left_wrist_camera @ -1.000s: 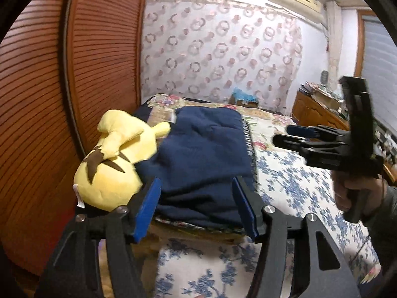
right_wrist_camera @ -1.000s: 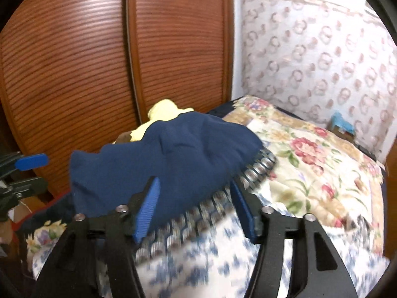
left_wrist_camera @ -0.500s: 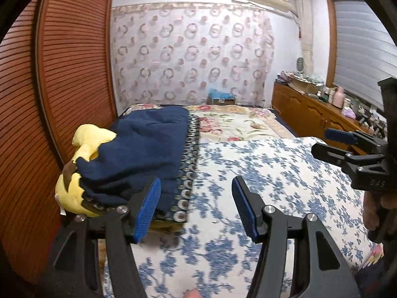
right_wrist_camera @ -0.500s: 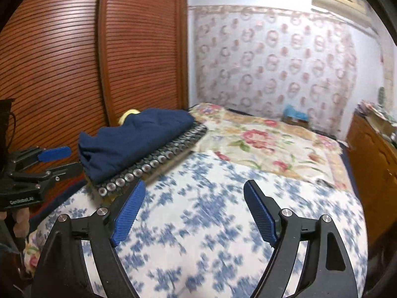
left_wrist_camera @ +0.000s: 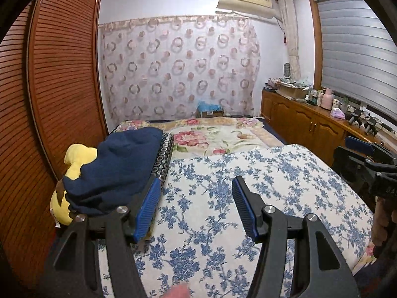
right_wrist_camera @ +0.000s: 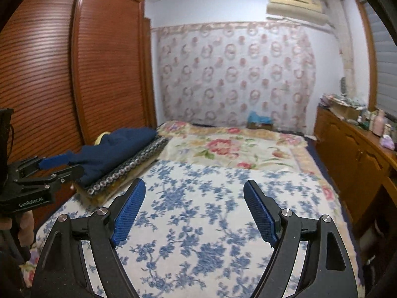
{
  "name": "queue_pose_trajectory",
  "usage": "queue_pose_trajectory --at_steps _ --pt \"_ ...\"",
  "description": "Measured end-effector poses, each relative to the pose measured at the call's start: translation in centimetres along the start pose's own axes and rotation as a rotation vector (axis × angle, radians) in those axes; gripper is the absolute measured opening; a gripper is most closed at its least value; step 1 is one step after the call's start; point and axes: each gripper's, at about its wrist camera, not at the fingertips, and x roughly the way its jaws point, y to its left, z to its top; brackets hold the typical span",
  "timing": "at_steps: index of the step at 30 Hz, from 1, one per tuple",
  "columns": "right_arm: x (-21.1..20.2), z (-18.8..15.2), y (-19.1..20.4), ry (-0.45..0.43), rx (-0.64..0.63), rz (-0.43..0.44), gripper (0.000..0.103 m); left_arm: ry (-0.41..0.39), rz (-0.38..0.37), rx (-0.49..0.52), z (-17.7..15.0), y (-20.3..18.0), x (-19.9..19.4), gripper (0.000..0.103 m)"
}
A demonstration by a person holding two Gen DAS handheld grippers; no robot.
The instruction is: Fold small clothes
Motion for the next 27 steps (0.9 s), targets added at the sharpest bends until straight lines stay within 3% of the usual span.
queue_pose_trajectory --at_steps 9,27 --pt "-3.6 0.3 -2.1 -0.058 0.042 -0.086 0.083 -0.041 -0.015 0.007 0.7 -1.2 -1.6 0.059" --pt "-3.9 -0.1 -2.0 -0.060 0.047 -0.104 0.083 -0.047 -0.002 0.002 1.0 -1.1 -2.0 0.059"
